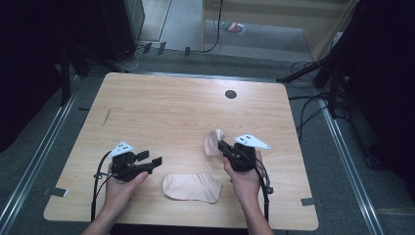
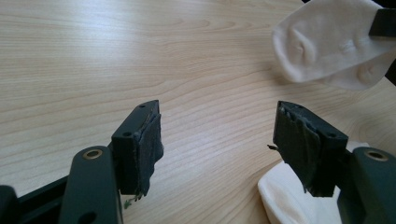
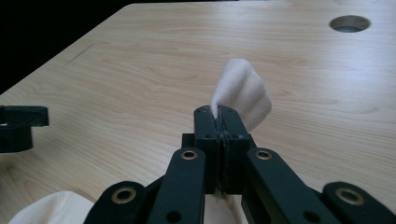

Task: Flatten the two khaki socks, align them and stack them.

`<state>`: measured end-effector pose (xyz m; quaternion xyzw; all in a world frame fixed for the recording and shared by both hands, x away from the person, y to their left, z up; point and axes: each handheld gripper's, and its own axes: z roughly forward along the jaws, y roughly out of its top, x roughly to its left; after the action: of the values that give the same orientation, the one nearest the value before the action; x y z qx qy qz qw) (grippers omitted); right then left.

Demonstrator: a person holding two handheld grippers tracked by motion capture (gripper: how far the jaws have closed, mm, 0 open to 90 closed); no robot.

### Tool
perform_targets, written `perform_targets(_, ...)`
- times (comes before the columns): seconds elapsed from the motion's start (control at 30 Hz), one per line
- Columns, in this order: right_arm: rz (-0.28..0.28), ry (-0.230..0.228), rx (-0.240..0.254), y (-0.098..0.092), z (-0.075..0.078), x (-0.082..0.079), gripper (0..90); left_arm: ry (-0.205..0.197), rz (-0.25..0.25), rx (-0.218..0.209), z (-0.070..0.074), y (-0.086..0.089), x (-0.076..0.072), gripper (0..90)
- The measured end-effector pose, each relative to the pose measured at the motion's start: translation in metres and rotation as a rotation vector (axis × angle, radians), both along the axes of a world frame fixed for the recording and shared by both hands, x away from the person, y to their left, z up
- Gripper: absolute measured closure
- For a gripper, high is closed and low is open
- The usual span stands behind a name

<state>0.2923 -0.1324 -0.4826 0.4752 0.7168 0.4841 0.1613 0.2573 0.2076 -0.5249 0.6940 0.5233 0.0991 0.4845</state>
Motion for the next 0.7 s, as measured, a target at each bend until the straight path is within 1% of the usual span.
perform_targets(0.03, 0.0, 0.0, 0.0, 0.0, 0.0, 0.0, 89.2, 0.0, 0.0, 0.0, 0.0, 0.0, 0.0, 32.6)
perform_targets(0.07, 0.015, 0.007, 0.006, 0.008, -0.001, 0.0, 89.2, 0.004, -0.003, 0.007, 0.0, -0.003, 0.003, 32.7)
perform_targets(0.1, 0.015, 0.007, 0.006, 0.008, -0.001, 0.0, 89.2, 0.004, -0.003, 0.007, 0.0, -0.003, 0.003, 32.8)
perform_targets(0.17, 0.034, 0.01, 0.014, 0.016, -0.002, -0.001, 89.2, 0.014, -0.008, 0.012, 0.0, -0.007, 0.006, 32.8)
perform_targets(0.2, 0.054, 0.018, 0.031, 0.024, -0.003, -0.001, 89.2, 0.013, -0.007, 0.009, 0.0, -0.01, 0.008, 33.0)
perform_targets(0.23, 0.063, 0.02, 0.031, 0.028, -0.004, -0.001, 89.2, 0.015, -0.014, 0.01, 0.001, -0.014, 0.011, 33.0)
perform_targets(0.27, 0.063, 0.02, 0.031, 0.028, -0.004, -0.001, 89.2, 0.015, -0.014, 0.01, 0.001, -0.014, 0.011, 33.1)
perform_targets(0.3, 0.075, 0.021, 0.026, 0.032, -0.005, -0.001, 89.2, 0.017, -0.018, 0.014, 0.001, -0.015, 0.012, 33.1)
perform_targets(0.33, 0.084, 0.022, 0.022, 0.035, -0.007, 0.0, 89.2, 0.02, -0.02, 0.009, 0.001, -0.017, 0.014, 33.2)
perform_targets(0.4, 0.097, 0.028, 0.016, 0.042, -0.011, 0.001, 89.2, 0.032, -0.019, 0.011, 0.0, -0.021, 0.018, 33.4)
perform_targets(0.43, 0.106, 0.025, 0.009, 0.044, -0.013, 0.001, 89.2, 0.045, -0.013, 0.019, -0.002, -0.023, 0.022, 33.5)
perform_targets(0.47, 0.121, 0.034, 0.007, 0.049, -0.019, 0.002, 88.9, 0.059, -0.01, 0.019, -0.003, -0.024, 0.024, 33.7)
perform_targets(0.53, 0.128, 0.033, 0.001, 0.05, -0.021, 0.002, 88.4, 0.077, -0.018, 0.019, -0.007, -0.027, 0.028, 33.8)
perform_targets(0.57, 0.136, 0.032, -0.005, 0.052, -0.024, 0.002, 86.0, 0.082, -0.017, 0.024, -0.008, -0.028, 0.03, 34.3)
perform_targets(0.6, 0.142, 0.037, -0.002, 0.052, -0.025, 0.002, 83.4, 0.09, -0.019, 0.04, -0.011, -0.03, 0.033, 34.7)
perform_targets(0.63, 0.142, 0.037, -0.002, 0.052, -0.025, 0.002, 83.4, 0.09, -0.019, 0.04, -0.011, -0.03, 0.033, 35.0)
perform_targets(0.67, 0.15, 0.036, 0.007, 0.049, -0.026, 0.002, 75.1, 0.098, -0.017, 0.053, -0.013, -0.03, 0.036, 35.4)
perform_targets(0.7, 0.15, 0.036, 0.007, 0.049, -0.026, 0.002, 75.1, 0.098, -0.017, 0.053, -0.013, -0.03, 0.036, 36.0)
